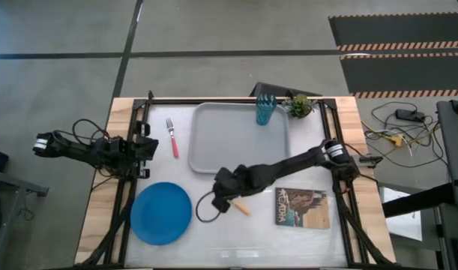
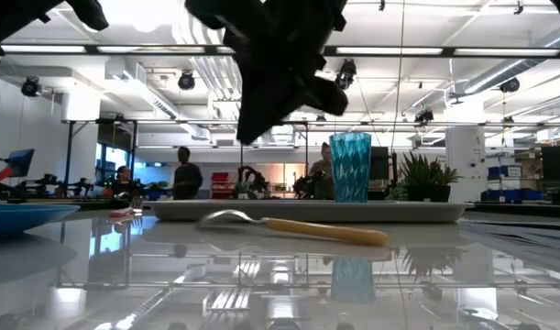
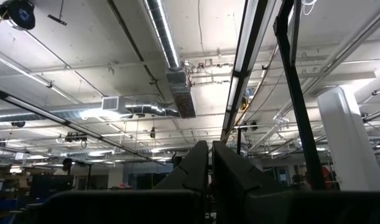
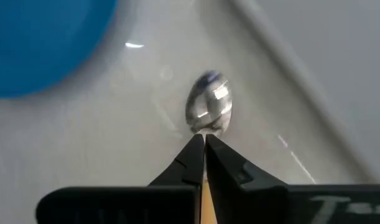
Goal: Pick and place plate/cup/fork/spoon on tray
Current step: Put the yellow spoon to the left side of the tray
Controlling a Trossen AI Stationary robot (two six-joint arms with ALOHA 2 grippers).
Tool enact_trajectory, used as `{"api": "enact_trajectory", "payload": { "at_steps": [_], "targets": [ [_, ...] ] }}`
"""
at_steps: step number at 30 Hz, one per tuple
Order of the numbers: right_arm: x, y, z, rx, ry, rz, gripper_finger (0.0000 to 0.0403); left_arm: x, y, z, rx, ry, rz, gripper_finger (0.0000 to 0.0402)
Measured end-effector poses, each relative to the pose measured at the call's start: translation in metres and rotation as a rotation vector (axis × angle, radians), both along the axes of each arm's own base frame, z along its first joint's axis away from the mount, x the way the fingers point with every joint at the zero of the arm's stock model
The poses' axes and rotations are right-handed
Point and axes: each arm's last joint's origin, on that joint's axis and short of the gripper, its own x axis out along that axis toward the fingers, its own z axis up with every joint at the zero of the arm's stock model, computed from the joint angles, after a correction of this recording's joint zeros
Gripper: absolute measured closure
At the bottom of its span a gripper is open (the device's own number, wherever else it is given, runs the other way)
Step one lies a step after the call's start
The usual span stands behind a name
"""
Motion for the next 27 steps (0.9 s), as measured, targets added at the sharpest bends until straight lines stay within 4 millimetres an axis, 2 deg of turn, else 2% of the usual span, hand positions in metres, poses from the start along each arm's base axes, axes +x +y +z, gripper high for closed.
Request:
{"api": "enact_trajectory", "payload": {
  "at_steps": [4, 8, 13, 17, 20, 23, 27],
  "targets": [
    [0.0, -0.007, 0.007, -0.039, -0.005, 0.087, 0.0396, 0.0, 0.0, 0.0, 0.0, -0.001, 0.0, 0.0398],
    [-0.002, 0.006, 0.002, -0.031, 0.017, 0.175, 0.0383, -0.001, 0.0, 0.0, -0.001, -0.004, 0.0, 0.0398],
    [-0.006, 0.023, -0.009, 0.008, 0.053, 0.167, 0.0315, -0.001, 0.0, 0.001, -0.001, -0.005, -0.001, 0.0398],
    [-0.014, 0.03, -0.02, -0.046, 0.076, 0.098, 0.0245, -0.001, 0.0, 0.0, -0.001, -0.005, -0.001, 0.0398],
    [-0.022, 0.035, -0.033, -0.082, 0.104, 0.119, 0.0208, -0.001, 0.0, 0.0, -0.001, -0.004, -0.001, 0.0398],
    [-0.028, 0.041, -0.049, -0.101, 0.111, 0.155, 0.0189, -0.001, 0.0, 0.001, -0.001, -0.005, -0.001, 0.0398],
    [-0.033, 0.049, -0.066, -0.168, 0.056, 0.205, 0.0184, -0.001, 0.0, 0.0, -0.001, -0.004, -0.001, 0.0398]
  ]
}}
